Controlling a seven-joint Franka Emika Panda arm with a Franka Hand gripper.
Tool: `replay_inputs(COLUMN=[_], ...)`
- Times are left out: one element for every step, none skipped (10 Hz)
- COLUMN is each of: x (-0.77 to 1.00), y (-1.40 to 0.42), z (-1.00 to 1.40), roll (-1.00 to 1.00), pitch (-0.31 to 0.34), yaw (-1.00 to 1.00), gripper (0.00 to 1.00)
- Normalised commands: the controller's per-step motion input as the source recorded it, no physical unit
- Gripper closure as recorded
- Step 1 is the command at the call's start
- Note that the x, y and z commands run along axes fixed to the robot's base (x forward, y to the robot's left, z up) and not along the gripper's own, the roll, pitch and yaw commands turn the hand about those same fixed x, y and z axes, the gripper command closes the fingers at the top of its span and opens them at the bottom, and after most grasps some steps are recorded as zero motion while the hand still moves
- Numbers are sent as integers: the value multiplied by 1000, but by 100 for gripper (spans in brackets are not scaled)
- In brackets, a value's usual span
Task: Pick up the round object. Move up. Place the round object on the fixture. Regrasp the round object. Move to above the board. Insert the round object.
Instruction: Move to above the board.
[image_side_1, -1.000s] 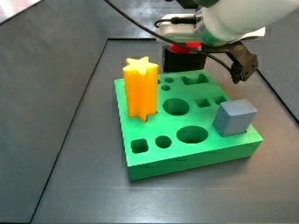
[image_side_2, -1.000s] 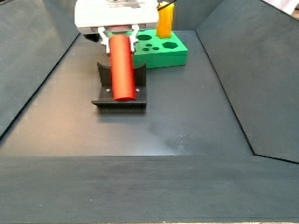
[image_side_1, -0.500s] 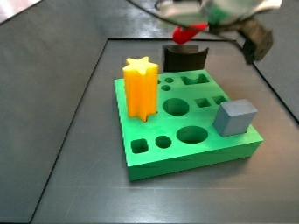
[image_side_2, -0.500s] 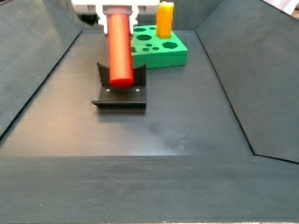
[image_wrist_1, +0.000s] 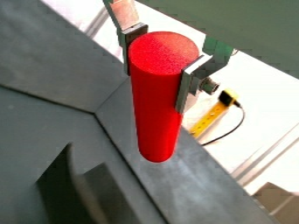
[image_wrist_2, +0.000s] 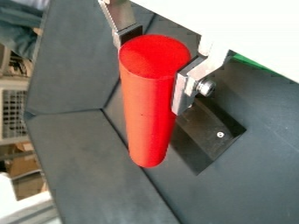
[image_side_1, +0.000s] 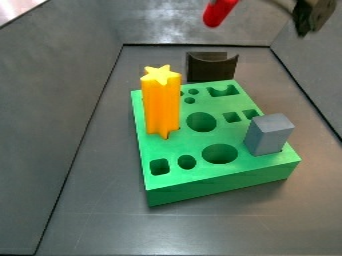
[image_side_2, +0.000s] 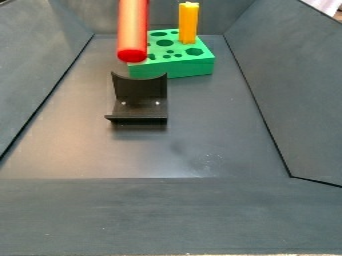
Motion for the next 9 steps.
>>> replay_inputs(x=[-91, -93, -73, -58, -42, -21, 3, -689, -690], y=[-47, -41, -24, -17, -11, -11, -4, -1000, -1000], z=[1000, 1000, 779, 595, 415, 170, 9, 238, 265], roll=[-19, -24, -35, -38, -36, -40, -15, -1000, -1000], pitch=[44, 76, 138, 175, 201, 213, 210, 81, 69], yaw=[-207, -190, -136, -95, -47, 16, 77, -139, -129], gripper=[100, 100, 100, 100, 100, 100, 100, 100, 100])
